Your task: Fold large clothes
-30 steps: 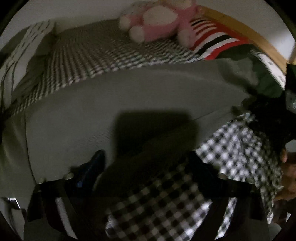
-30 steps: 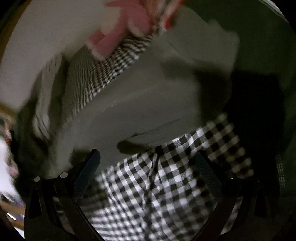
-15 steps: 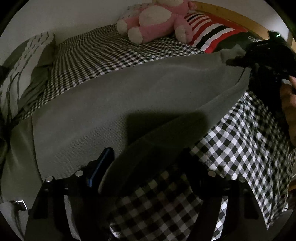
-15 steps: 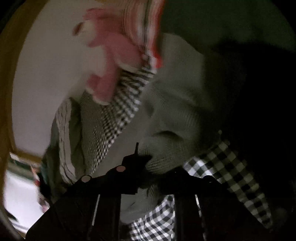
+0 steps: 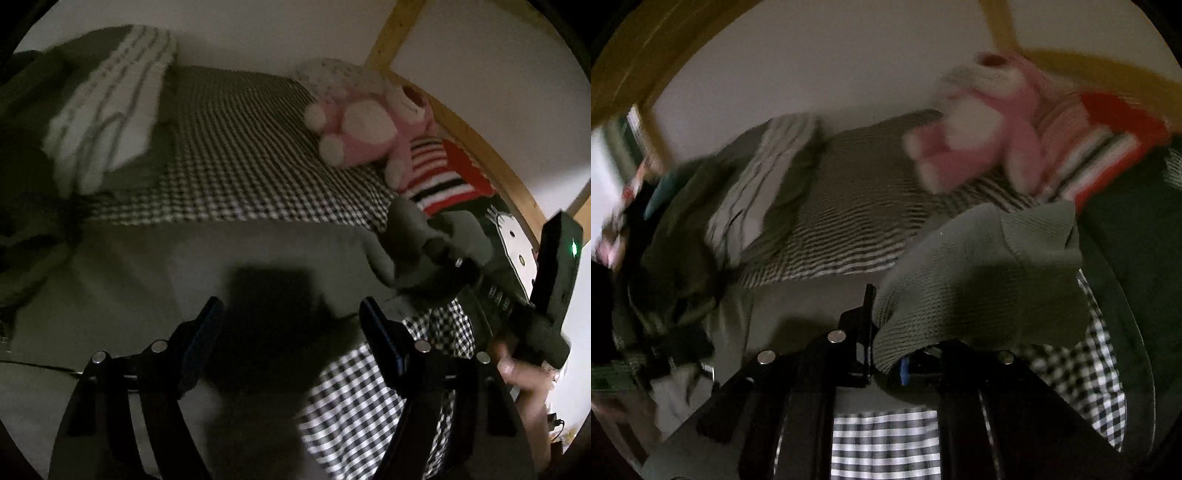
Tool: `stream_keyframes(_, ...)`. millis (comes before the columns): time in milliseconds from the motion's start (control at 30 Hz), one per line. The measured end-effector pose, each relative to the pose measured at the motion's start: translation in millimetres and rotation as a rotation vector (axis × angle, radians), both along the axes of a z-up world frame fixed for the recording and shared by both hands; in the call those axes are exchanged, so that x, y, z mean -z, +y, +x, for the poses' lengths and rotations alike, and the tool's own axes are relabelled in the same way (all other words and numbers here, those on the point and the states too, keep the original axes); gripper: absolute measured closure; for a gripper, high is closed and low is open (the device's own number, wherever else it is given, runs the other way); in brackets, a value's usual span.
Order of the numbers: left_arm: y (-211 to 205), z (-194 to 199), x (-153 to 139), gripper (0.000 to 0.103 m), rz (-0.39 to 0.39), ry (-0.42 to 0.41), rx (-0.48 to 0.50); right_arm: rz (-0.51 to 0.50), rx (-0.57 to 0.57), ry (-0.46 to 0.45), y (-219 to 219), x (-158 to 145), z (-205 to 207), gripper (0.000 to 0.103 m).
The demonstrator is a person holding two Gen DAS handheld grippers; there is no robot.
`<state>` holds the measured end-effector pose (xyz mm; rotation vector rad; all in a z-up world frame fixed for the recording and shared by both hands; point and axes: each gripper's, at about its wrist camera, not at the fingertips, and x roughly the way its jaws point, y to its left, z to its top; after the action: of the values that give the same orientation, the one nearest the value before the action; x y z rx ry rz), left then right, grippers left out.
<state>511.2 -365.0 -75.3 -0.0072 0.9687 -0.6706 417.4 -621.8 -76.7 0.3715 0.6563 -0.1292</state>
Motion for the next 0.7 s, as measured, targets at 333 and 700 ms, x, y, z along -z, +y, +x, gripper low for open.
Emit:
stream_keyframes(333, 116, -7, -24, 0.011, -0.094, 0.027, -0.097, -0.469, -0.172, -0.095, 193, -6, -25, 0.093)
stream_keyframes(700, 193, -14, 4, 0.006, -0.168, 0.195, -0.066, -1.003, -0.406, -0.127, 358, 58, -67, 0.093)
